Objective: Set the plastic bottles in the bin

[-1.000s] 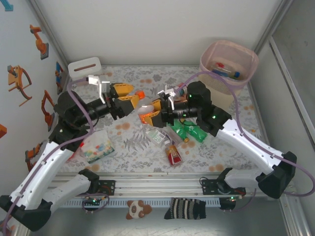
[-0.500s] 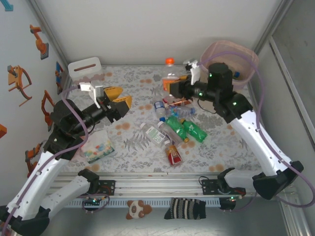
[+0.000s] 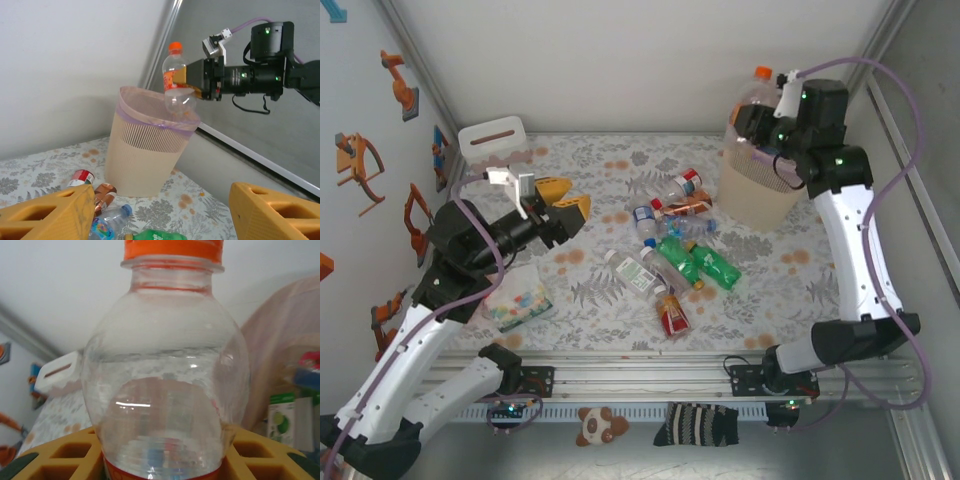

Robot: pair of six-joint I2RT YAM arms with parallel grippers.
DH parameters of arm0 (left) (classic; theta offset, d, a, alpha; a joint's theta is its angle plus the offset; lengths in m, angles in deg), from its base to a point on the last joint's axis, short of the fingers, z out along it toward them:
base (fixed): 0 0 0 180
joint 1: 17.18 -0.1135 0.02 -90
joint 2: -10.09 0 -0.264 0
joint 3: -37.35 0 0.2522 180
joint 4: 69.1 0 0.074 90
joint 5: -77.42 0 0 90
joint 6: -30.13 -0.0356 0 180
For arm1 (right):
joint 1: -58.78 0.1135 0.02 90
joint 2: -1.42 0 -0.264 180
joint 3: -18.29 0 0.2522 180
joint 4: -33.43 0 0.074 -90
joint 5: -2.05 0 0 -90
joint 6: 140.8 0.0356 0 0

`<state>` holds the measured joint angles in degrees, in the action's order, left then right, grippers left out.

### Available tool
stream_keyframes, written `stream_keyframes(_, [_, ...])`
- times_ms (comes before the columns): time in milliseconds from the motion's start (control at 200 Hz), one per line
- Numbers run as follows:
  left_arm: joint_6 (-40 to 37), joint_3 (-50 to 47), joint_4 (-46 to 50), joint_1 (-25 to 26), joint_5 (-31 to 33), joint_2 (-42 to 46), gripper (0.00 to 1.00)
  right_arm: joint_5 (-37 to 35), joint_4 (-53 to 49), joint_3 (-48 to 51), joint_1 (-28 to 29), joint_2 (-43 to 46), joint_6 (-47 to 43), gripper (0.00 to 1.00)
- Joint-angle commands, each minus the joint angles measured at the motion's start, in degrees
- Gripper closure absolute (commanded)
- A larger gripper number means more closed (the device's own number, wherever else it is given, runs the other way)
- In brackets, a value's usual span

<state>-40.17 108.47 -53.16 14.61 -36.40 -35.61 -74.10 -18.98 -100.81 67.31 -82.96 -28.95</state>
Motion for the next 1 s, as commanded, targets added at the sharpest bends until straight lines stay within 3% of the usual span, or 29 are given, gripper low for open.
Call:
stream_keyframes(0, [0.54,-1.03,-1.77,-0.42,-1.15,-0.23,0.3,-2.89,-2.21,-4.87,-3.33,-3.8,2.69,0.62])
stream_keyframes(145, [1.17,-1.71,-2.72,-0.47,-1.24,-0.61,0.3,-2.38,-2.83,-9.88,-7.2,-10.1,5.25,0.68])
stream_keyframes(345, [1.55,-2.24,-3.27,-0.47,-1.49,-0.9,0.3,-1.03,-5.04,-14.88,-9.36,-18.7,6.57,0.68])
stream_keyframes(996, [2.88,-3.53,-3.46,-0.55,-1.52,-2.56,0.3,12.04,-15.73,-18.62,-9.76,-35.45,1.31,0.63])
